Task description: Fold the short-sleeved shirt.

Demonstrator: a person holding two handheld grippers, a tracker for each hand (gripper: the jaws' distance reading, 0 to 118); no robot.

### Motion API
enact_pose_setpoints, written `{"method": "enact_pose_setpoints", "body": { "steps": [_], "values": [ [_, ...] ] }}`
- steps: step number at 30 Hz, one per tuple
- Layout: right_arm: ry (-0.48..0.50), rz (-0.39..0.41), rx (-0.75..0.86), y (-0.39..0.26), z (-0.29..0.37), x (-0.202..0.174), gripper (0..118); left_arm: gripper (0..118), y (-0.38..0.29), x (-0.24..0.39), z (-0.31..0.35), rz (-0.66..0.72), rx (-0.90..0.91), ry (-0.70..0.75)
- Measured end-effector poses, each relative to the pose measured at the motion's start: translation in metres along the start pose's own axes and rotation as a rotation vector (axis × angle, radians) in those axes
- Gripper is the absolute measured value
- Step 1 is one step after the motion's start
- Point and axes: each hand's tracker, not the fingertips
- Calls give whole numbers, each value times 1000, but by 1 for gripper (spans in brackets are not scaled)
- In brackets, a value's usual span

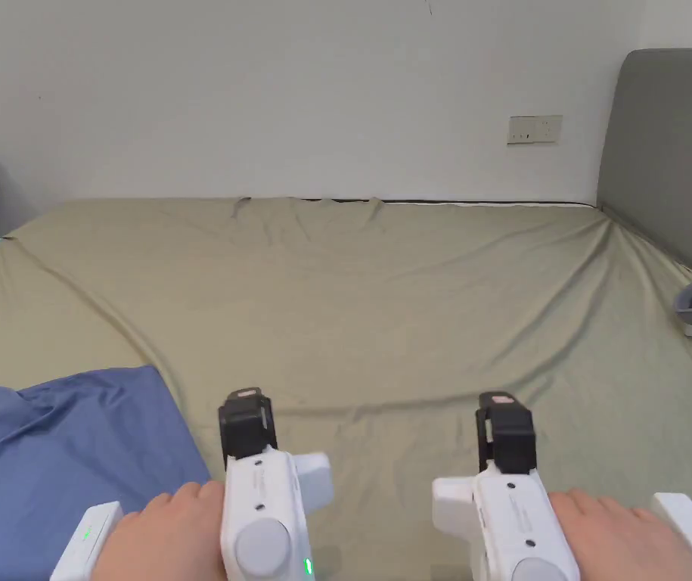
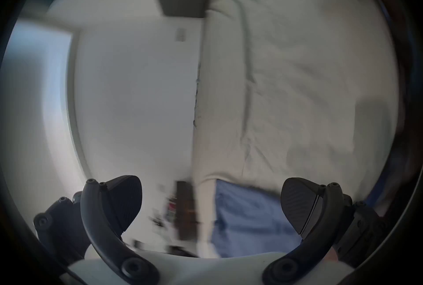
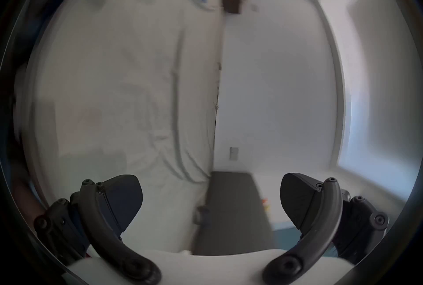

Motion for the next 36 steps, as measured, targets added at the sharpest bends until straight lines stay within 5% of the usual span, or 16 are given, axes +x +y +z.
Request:
{"method": "enact_pose_setpoints", "body": {
  "steps": [3, 5, 6, 8, 9, 10, 12, 14, 16, 22, 36],
  "values": [
    [-8, -639, -65, -24, -12, 54, 118, 116, -23, -79, -8, 905, -30, -170],
    [23, -1120, -89, -58, -17, 84, 118, 116, -60, -111, -8, 1425, 117, -246],
    [58, -1384, -50, -81, -18, 91, 118, 116, -75, -119, -5, 1606, 190, -235],
    [238, -1866, -103, -113, -25, 81, 118, 116, -82, -125, -1, 1632, 182, -130],
    [151, -1874, -70, -122, -19, 86, 118, 116, -84, -125, 2, 1582, 182, -53],
    [200, -1869, -133, -123, -21, 84, 118, 117, -84, -123, 6, 1540, 195, -2],
    [208, -1743, -165, -119, -21, 85, 118, 117, -68, -117, 13, 1441, 196, 45],
    [99, -1608, -126, -107, -11, 87, 118, 117, -64, -113, 12, 1389, 193, 6],
    [17, -1610, -133, -109, -7, 94, 118, 117, -56, -108, 11, 1378, 206, -18],
    [32, -1689, -152, -123, -5, 94, 118, 117, -48, -107, 15, 1380, 200, -32],
    [22, -1625, -126, -115, -4, 93, 118, 117, -46, -103, 15, 1351, 191, 8]
  ]
}}
